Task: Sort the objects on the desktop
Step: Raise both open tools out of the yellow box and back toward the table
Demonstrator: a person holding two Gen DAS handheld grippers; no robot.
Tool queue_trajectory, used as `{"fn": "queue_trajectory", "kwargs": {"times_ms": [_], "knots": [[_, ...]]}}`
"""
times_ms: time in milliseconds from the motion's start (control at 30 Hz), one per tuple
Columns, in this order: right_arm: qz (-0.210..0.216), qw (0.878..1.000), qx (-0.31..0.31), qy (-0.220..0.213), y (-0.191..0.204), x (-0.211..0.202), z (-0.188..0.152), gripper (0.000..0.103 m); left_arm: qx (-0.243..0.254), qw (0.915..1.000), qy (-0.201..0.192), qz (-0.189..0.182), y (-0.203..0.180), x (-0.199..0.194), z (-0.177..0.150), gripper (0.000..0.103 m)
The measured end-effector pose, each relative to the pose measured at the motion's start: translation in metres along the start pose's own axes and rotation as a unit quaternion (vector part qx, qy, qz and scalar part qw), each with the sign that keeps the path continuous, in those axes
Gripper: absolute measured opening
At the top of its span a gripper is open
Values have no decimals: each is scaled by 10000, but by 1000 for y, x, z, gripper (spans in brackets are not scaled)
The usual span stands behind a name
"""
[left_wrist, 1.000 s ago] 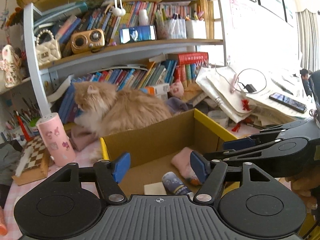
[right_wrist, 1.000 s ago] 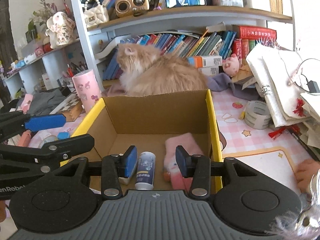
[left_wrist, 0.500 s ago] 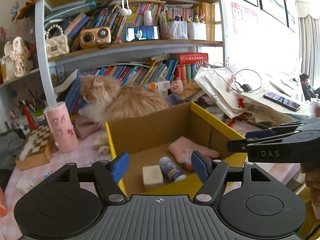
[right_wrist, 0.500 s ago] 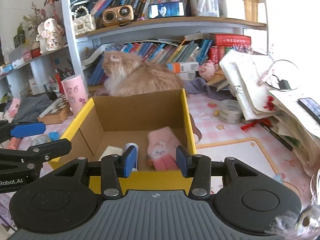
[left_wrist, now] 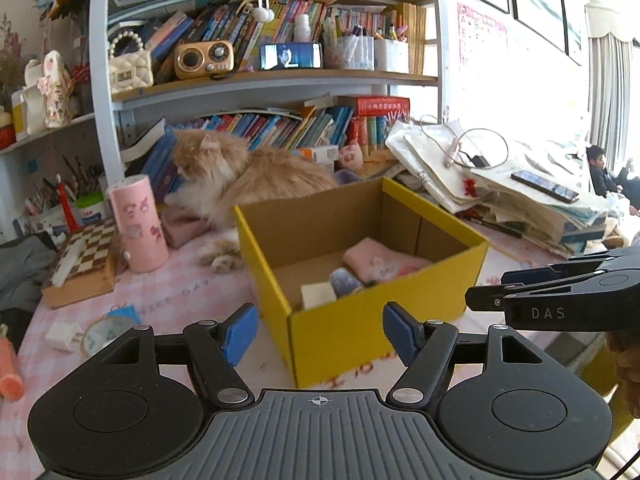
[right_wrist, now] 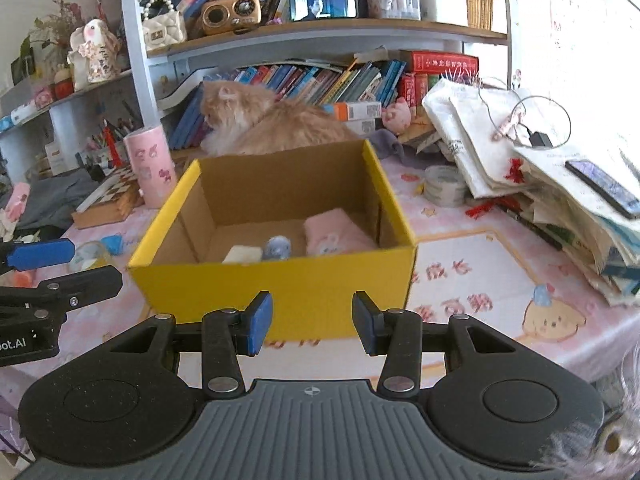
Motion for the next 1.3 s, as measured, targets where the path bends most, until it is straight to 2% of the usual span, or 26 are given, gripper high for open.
{"fn": "queue_trajectory", "kwargs": {"times_ms": [333,467,700,1300], "knots": [[-31,9996,144,221,44,-21,-35,41,-81,9996,283,-19,24,-30,-34,71],[-10,9986,352,404,57,-24,-52,41,-187,9984,515,-108,29,-36,-48,71],[79,9985,206,507,85,-31,-67,42,-56,9978,631,-193,36,-50,-62,71],[483,9960,-247,711,151,-28,-82,43,-120,9970,767,-51,72,-76,-83,76]]}}
Point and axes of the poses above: each gripper's, at about its wrist camera, not at the fingertips, and x roughly the way its jaws point, y to its left, z to its top, the point moved 2 cm from there along x, roughly the way its jaws point, and after that the axes turned 1 degree about -y, right-handed, at the moved point
